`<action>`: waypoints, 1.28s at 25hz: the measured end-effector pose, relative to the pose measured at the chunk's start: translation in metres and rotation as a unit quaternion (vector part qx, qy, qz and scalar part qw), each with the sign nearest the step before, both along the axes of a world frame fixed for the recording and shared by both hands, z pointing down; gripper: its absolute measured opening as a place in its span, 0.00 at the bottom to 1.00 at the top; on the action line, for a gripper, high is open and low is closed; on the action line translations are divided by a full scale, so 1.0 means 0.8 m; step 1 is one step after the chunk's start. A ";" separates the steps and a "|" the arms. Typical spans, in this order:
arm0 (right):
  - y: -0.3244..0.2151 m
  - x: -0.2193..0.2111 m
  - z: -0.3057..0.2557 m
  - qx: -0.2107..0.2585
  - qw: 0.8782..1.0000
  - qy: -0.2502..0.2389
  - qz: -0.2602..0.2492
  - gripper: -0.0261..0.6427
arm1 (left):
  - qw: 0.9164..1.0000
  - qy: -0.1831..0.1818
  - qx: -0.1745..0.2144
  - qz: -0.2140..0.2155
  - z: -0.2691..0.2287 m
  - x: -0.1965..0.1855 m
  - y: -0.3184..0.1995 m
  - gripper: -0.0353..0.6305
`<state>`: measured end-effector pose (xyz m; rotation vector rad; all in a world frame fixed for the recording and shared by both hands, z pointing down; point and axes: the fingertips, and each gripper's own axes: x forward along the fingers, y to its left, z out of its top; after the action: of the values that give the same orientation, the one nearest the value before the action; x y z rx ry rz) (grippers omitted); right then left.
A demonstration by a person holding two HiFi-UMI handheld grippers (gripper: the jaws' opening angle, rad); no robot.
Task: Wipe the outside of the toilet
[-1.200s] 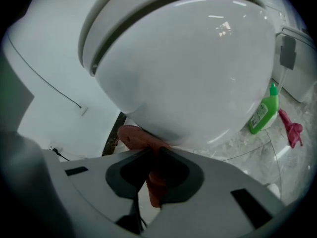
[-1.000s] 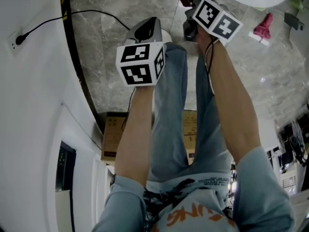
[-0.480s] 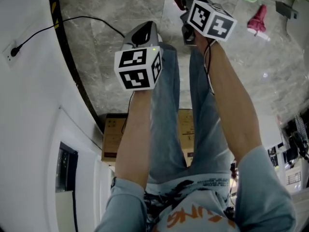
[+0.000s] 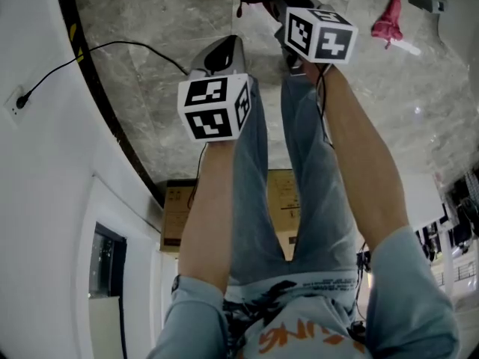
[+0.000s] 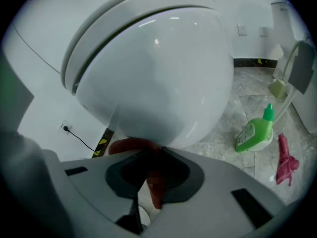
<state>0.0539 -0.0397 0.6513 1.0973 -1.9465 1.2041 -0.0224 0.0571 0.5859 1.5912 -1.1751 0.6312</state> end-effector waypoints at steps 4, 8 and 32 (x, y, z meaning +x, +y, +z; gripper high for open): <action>-0.007 0.032 0.006 -0.003 1.000 0.005 -0.012 0.12 | 1.000 0.000 0.000 0.002 0.000 0.030 -0.014 0.04; -0.026 0.068 0.006 0.000 1.000 0.016 -0.006 0.12 | 1.000 -0.001 -0.006 0.000 0.004 0.060 -0.019 0.04; 0.000 0.178 0.021 0.003 0.997 0.052 -0.055 0.12 | 0.998 0.011 -0.012 -0.059 0.021 0.135 0.019 0.04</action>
<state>0.1963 -0.0398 0.6680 1.0210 -1.9071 1.0611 0.0854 0.0720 0.6028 1.4935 -1.2311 0.5477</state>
